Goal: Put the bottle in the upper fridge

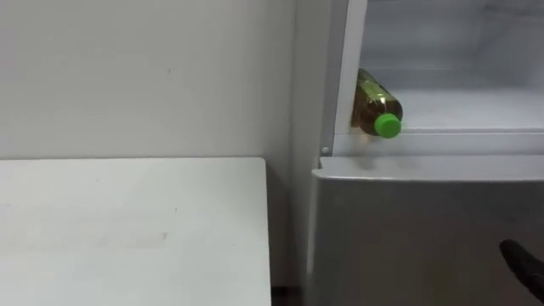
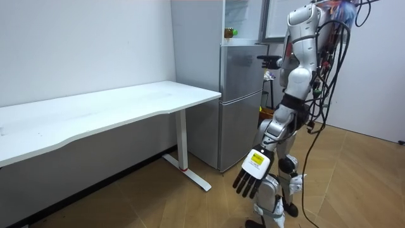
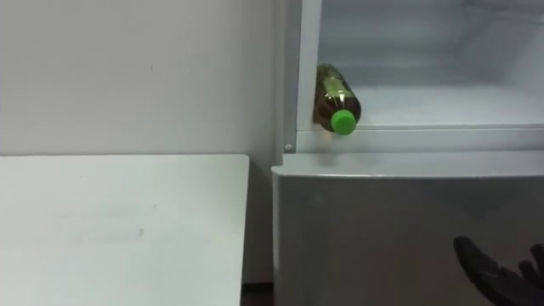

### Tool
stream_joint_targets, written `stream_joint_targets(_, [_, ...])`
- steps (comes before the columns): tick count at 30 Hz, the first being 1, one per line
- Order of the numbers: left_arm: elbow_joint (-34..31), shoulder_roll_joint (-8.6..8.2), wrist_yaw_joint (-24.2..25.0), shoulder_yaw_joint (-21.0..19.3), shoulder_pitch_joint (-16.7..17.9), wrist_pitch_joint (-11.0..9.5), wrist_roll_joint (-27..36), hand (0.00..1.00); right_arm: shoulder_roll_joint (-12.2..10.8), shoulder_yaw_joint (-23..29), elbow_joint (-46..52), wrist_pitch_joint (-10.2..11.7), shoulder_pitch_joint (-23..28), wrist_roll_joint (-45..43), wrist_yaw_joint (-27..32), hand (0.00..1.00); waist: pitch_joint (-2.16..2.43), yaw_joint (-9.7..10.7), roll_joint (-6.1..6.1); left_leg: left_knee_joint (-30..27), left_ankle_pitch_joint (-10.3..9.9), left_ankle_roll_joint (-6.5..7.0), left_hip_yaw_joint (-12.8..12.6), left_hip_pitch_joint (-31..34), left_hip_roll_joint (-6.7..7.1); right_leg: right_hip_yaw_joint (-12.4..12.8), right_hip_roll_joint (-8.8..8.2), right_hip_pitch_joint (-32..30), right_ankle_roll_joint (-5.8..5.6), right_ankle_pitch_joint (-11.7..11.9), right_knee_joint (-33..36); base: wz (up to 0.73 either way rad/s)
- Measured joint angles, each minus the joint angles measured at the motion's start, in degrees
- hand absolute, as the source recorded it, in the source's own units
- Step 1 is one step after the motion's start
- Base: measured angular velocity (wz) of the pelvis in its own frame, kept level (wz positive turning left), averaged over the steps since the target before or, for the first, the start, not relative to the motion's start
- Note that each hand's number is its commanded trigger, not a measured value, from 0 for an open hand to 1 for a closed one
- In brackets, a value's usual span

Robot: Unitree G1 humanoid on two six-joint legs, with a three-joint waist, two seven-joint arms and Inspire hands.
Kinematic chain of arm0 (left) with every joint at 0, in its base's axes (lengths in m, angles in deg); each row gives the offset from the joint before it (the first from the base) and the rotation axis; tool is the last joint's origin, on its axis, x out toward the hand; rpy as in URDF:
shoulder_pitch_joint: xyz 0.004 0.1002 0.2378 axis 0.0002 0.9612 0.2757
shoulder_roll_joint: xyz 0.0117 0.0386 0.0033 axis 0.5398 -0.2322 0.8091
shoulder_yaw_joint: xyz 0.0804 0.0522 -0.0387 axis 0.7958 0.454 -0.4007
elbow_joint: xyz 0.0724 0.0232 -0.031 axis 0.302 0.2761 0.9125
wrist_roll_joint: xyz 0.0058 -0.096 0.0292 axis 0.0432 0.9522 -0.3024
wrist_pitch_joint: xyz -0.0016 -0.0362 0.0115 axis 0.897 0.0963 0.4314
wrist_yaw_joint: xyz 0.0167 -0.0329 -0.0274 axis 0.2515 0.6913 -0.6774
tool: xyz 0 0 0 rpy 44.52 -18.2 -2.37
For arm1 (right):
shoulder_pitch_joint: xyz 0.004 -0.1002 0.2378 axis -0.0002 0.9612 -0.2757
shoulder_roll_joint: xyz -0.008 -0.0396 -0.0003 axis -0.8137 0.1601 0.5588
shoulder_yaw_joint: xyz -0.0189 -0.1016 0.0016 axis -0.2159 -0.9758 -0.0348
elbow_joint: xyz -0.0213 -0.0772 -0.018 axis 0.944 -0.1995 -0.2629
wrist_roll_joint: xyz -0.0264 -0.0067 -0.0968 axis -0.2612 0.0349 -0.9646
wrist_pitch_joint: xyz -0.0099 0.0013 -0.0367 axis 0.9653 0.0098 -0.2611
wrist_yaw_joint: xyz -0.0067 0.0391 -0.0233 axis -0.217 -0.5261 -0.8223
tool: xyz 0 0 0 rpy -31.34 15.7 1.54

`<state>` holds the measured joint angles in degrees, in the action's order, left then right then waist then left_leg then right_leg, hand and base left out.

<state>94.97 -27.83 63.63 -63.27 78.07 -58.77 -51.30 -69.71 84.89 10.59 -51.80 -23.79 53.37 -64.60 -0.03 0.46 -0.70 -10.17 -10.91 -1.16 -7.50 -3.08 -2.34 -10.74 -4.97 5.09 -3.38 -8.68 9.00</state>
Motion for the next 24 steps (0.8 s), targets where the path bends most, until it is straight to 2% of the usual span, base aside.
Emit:
stream_joint_targets(3, [-0.02,0.06,-0.01,-0.16,0.06,0.00,-0.09,0.00,-0.56,-0.30,-1.47,0.64,2.40,2.61,0.07,0.00,0.05,0.14,-0.49,-0.20,0.01,0.00,-0.04,0.36,0.02,0.00,0.01,-0.14,-0.01,-0.01,-0.38,0.00])
stream_joint_targets(5, [0.31,0.02,-0.05,-0.18,0.06,-0.01,-0.18,0.00,-1.17,-0.89,-5.47,1.10,2.97,3.08,0.15,0.00,0.29,0.11,-1.14,0.01,0.00,-0.01,-0.19,0.04,0.02,0.12,0.02,0.02,-0.05,-0.03,-0.38,-0.02])
stream_joint_targets(8, [0.72,-0.01,0.03,-0.20,-0.02,-0.13,0.34,0.00,-1.29,-1.15,-11.11,1.04,3.30,6.48,0.13,0.00,0.43,0.16,-1.28,0.51,-0.01,0.01,-0.51,-0.45,0.06,0.64,0.03,0.10,-0.05,-0.03,-0.26,-0.06])
stream_joint_targets(10, [0.74,-0.01,0.11,-0.17,0.05,-0.12,0.78,0.00,-1.29,-1.12,-15.08,1.12,3.29,8.01,0.00,0.00,0.40,0.73,-1.25,0.64,-0.04,0.03,-0.49,-0.63,0.04,0.63,0.03,0.31,-0.05,-0.03,-0.21,0.00])
stream_joint_targets(11, [0.74,-0.01,0.16,-0.13,0.05,-0.12,0.80,0.00,-1.29,-1.14,-16.15,1.12,3.29,8.02,-0.02,0.00,0.30,0.80,-1.32,0.77,-0.09,0.02,-0.48,-0.67,0.04,0.61,0.03,0.39,-0.05,-0.03,-0.22,0.00])
stream_joint_targets(12, [0.77,-0.01,0.40,-0.13,0.05,-0.12,0.81,0.00,-1.29,-1.14,-17.96,1.12,3.29,8.04,-0.04,0.00,0.00,0.77,-1.24,0.81,-0.12,0.01,-0.49,-0.78,0.04,0.66,0.03,0.48,-0.05,-0.03,-0.23,0.00])
stream_joint_targets(13, [0.76,0.00,0.71,-0.13,0.05,-0.12,0.80,0.00,-1.30,-1.13,-19.07,1.12,3.31,7.99,-0.07,0.00,-0.03,0.95,-1.08,0.76,-0.13,0.02,-0.50,-0.80,0.04,0.66,0.03,0.50,-0.05,-0.03,-0.24,0.00])
stream_joint_targets(20, [0.46,0.52,1.29,-0.40,0.10,0.33,1.13,0.00,-1.29,-0.35,-29.25,0.89,3.20,11.80,-0.51,0.00,0.08,2.19,-1.01,0.51,-0.17,-0.02,-0.39,-0.59,0.09,0.69,0.00,0.48,-0.08,-0.35,-0.46,0.00])
stream_joint_targets(24, [0.14,0.54,1.78,-1.54,-0.44,0.32,1.08,0.00,-1.27,3.30,-34.93,0.84,2.11,17.82,-0.59,0.00,0.09,2.57,-1.65,0.36,-0.15,-0.02,-0.40,-0.95,0.10,0.62,0.00,0.71,-0.08,-0.41,-0.46,0.00])
